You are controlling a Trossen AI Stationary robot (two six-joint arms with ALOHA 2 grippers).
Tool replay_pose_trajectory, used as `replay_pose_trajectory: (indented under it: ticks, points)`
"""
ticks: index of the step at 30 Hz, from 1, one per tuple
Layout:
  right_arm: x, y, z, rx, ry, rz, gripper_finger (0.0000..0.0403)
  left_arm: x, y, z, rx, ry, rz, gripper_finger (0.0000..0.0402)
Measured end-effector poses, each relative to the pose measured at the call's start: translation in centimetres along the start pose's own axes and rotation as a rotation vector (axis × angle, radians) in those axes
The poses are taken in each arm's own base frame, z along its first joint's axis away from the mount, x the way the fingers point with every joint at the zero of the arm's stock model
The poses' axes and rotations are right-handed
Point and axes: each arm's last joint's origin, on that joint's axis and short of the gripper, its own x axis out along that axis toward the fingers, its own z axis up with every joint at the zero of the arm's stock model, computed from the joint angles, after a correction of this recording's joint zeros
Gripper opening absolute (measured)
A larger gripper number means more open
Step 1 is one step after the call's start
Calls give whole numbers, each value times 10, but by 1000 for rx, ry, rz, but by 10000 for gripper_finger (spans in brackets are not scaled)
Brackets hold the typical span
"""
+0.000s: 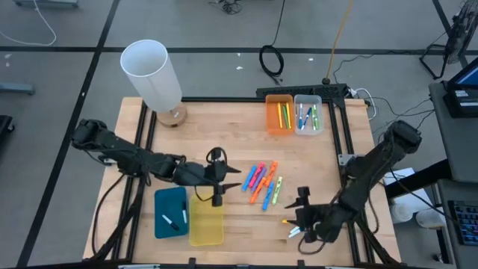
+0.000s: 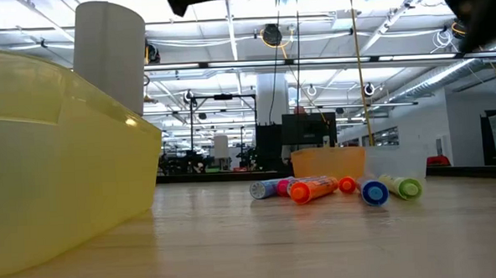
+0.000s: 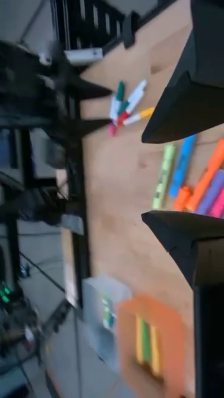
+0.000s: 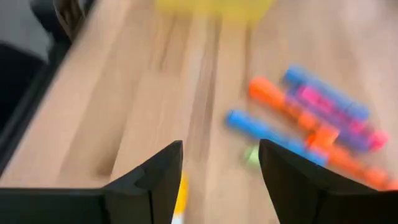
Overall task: Pick & Place Markers
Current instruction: Put the white and yellow highlighter pen into the blue bin
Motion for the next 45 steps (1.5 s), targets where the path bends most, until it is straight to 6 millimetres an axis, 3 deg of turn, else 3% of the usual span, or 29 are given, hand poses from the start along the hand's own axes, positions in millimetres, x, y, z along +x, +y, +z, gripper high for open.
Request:
replay_pose_trajectory:
  ticks: [8, 23, 27, 34, 42, 45]
  points:
    - [36, 16, -29, 42, 245, 22, 190, 3, 7, 9, 104, -91, -131, 202]
    - [62, 21, -56, 41, 469, 24, 170, 5, 13, 4, 29, -40, -125, 170]
    - [60, 15, -54, 48, 492, 17, 132, 6, 14, 3, 30, -27, -121, 156]
    - [63, 8, -52, 10, 506, 17, 24, 7, 19, 3, -3, -19, -104, 138]
    - [60, -10, -40, -24, 405, -95, 24, 7, 20, 2, -29, -13, -93, 136]
    - [50, -18, -24, -11, 304, -121, 20, 7, 20, 2, -2, -16, -92, 144]
